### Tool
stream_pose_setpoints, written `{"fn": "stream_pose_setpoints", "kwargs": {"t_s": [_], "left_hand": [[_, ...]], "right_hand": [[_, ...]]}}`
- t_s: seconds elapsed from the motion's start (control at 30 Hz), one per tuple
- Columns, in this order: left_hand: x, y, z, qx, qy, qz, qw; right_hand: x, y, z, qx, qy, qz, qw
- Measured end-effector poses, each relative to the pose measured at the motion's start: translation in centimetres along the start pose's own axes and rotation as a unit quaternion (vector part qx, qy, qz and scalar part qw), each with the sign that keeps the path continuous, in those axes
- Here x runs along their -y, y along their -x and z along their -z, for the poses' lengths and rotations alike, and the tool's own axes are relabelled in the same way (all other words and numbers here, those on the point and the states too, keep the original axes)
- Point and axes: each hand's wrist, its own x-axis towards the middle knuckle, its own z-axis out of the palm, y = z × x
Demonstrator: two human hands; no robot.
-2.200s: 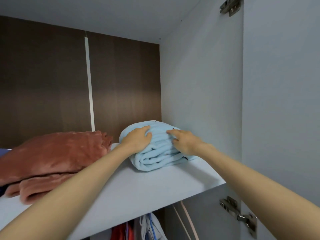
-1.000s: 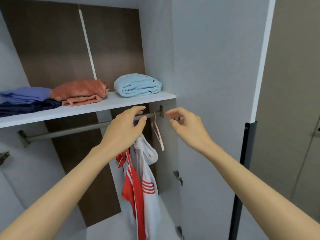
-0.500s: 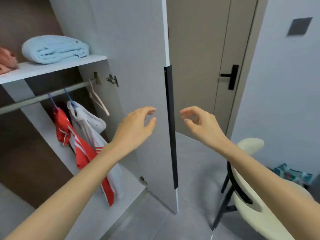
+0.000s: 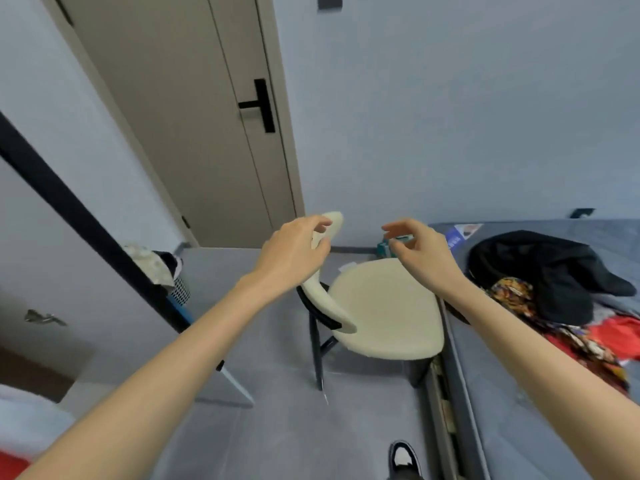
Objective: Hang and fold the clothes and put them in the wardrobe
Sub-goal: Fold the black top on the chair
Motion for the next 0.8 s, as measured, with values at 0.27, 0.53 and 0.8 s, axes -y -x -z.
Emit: {"fn": "stream_pose_setpoints", "kwargs": {"t_s": [0.27,0.53,0.8], "left_hand": [[-6.8,-11.1,-13.8,0.115,0.027,-0.053,0.992],[-10.9,-20.3,-26.8,0.225,0.042,-0.031,0.973],[-13.5,-26.7,-37.6,0.310,0.037,-0.050,0.949]], "right_hand": [[-14.7,-3.8,6.4,-0.024,0.040,-0.110,0.993],[-29.5,-6.3,10.4,-0.004,0.075,-0.250,0.965],[-40.2,-8.2,15.3,-0.059,0.097,-0.384,0.916]]}}
